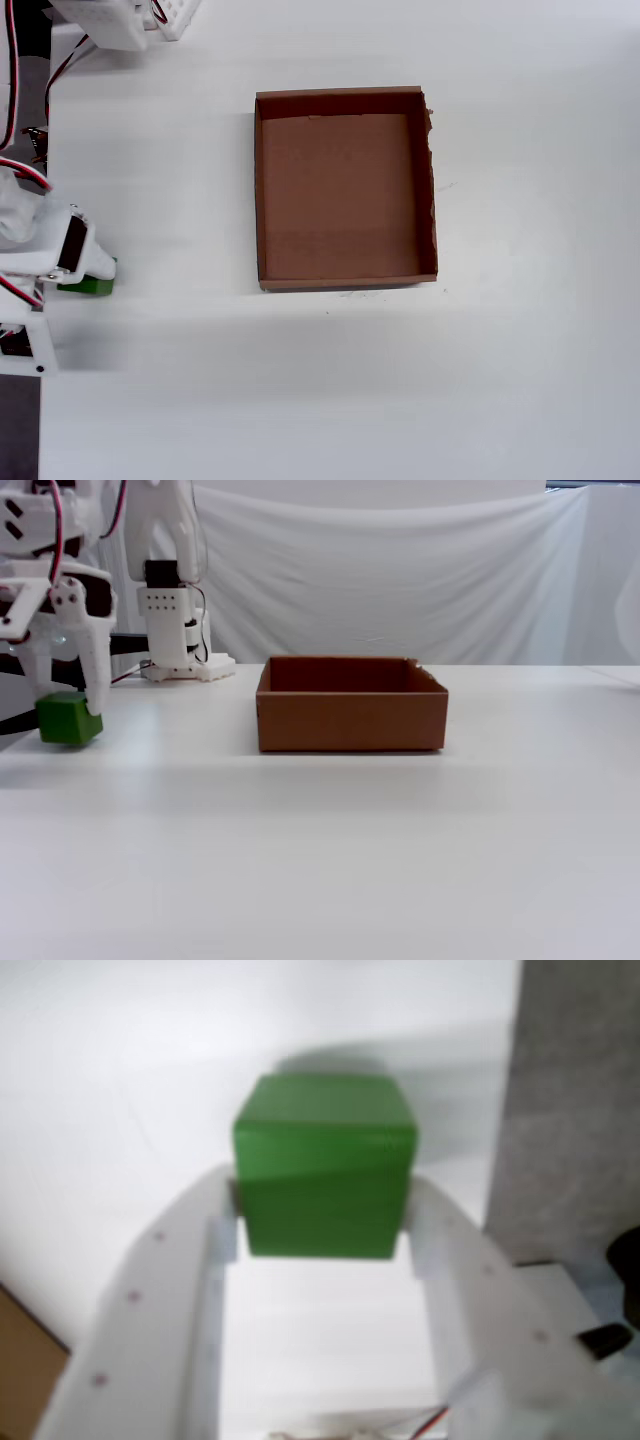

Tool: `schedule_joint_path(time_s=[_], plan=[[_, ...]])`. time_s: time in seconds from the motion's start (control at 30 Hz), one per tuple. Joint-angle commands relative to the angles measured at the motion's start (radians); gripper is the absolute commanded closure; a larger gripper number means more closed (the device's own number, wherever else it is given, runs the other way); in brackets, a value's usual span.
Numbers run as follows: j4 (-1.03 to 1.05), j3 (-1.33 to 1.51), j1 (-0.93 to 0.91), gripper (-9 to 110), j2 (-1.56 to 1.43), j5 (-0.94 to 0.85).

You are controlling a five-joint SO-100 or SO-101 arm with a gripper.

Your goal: Grasp a green cube and put it in a box.

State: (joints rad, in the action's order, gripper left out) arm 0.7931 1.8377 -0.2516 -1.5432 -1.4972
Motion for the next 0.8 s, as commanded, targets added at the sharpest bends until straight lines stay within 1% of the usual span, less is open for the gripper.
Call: schedule_joint_path(time_s=[0.0,0.1,0.13,0.17,0.2,0.27,0.37,0.43,0.77], plan=[[0.055,-0.063,0.035,88,-0.112,0.017],[0.129,-0.084,0.077,88,-0.179,0.040],[0.181,-0.098,0.121,88,-0.229,0.066],[0.359,-0.179,0.264,88,-0.311,0.126],[0.385,-0.196,0.293,88,-0.321,0.141],[0.417,-0.209,0.387,88,-0.350,0.210],[0.459,-0.209,0.451,87,-0.362,0.242],[0.472,-0.213,0.531,87,-0.360,0.302],[0.540,-0.284,0.834,87,-0.238,0.460]])
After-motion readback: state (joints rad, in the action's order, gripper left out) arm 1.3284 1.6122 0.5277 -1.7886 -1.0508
